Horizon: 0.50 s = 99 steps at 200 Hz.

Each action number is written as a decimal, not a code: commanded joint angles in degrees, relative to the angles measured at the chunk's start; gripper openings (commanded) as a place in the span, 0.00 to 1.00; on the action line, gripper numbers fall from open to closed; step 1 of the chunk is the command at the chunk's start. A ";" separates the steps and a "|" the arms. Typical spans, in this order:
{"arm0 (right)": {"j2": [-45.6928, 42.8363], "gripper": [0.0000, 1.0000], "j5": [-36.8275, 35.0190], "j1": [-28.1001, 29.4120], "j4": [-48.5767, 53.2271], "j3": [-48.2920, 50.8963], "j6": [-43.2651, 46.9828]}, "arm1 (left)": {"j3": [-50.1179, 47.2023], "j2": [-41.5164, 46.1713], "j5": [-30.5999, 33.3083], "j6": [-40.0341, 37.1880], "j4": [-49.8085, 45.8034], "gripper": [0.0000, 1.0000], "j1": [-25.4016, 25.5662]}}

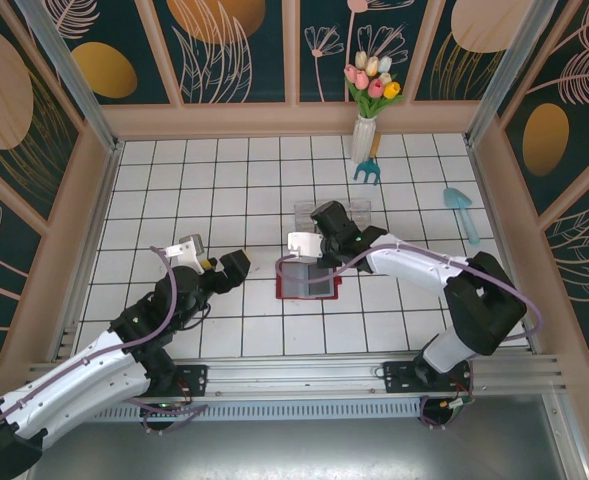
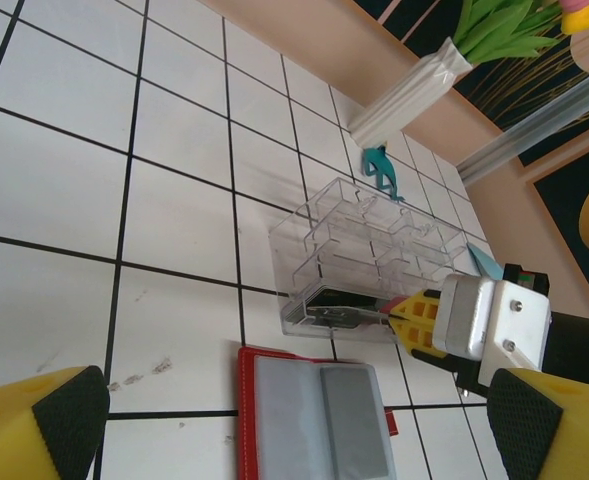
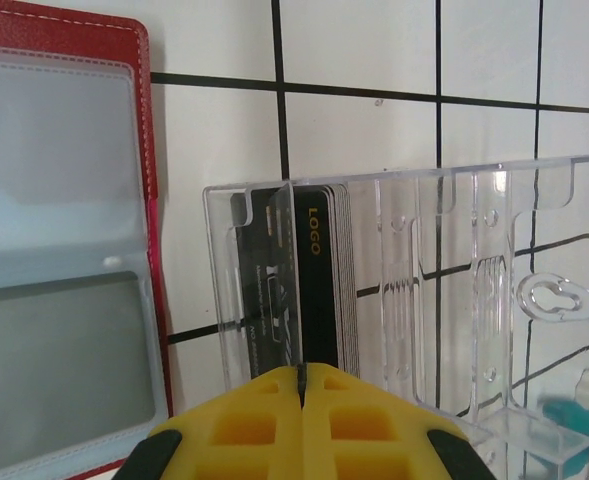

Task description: Take the credit cards out of the card holder

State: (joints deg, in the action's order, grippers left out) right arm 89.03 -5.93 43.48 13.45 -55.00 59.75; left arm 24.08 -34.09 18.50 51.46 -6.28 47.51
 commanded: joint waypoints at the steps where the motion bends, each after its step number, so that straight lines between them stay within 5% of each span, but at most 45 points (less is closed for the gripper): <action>1: 1.13 0.00 1.70 -0.51 -0.86 -1.88 1.40 | -0.82 1.25 0.72 -0.15 -0.98 0.99 -0.41; 99: 3.62 0.00 1.63 -2.09 -2.46 -1.01 1.07 | -1.87 2.60 0.68 0.22 -1.17 0.98 -0.42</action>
State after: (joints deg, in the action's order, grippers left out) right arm 91.79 -5.52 41.95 12.34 -55.16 60.14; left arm 23.22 -32.23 18.52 51.51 -6.72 47.51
